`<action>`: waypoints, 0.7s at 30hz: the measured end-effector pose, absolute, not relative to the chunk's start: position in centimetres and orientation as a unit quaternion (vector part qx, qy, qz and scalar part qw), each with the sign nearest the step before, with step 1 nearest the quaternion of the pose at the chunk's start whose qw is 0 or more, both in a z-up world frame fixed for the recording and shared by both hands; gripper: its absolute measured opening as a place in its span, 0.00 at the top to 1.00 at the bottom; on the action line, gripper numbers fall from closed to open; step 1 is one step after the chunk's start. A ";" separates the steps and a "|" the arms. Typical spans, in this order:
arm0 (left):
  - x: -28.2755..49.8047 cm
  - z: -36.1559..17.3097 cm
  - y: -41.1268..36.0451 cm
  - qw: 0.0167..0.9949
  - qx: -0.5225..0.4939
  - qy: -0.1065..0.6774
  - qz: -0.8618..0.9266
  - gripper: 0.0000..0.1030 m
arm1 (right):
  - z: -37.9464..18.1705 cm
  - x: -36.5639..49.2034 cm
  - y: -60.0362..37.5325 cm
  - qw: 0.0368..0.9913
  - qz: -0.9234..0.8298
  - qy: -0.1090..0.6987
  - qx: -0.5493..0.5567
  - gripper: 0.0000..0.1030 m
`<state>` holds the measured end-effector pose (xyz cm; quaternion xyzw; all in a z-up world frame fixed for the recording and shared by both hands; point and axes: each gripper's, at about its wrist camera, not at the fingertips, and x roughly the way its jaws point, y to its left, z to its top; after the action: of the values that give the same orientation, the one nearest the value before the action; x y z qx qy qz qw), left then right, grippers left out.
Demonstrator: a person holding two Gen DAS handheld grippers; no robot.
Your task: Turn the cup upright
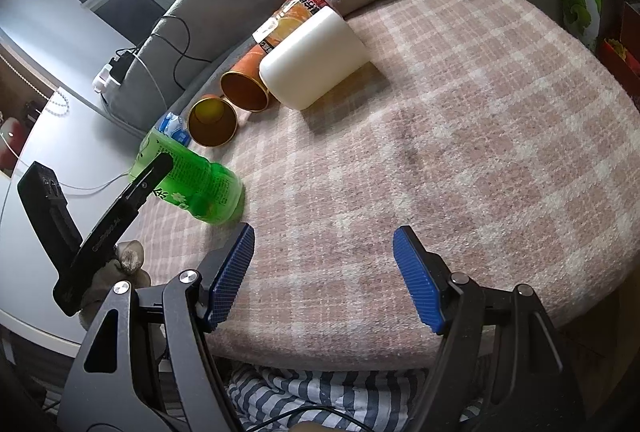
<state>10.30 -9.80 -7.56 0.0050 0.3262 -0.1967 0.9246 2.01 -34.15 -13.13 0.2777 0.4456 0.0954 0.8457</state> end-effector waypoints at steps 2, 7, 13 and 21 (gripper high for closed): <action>10.3 -7.6 -9.7 0.922 0.004 0.330 -0.202 0.45 | -13.0 2.0 -34.1 0.846 0.096 0.445 0.276 0.28; 10.1 -7.7 -9.6 0.917 0.002 0.338 -0.210 0.38 | -12.5 1.9 -33.7 0.853 0.096 0.439 0.265 0.28; 9.6 -7.5 -9.2 0.917 0.006 0.338 -0.212 0.22 | -11.7 2.1 -32.9 0.864 0.099 0.427 0.246 0.27; 9.1 -7.2 -7.3 0.917 -0.002 0.346 -0.199 0.22 | -9.7 3.2 -30.9 0.894 0.099 0.396 0.185 0.23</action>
<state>9.05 -7.31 -7.25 -0.0022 0.3463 -0.1989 0.9168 3.20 -30.86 -9.69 0.1852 0.3960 0.0992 0.8939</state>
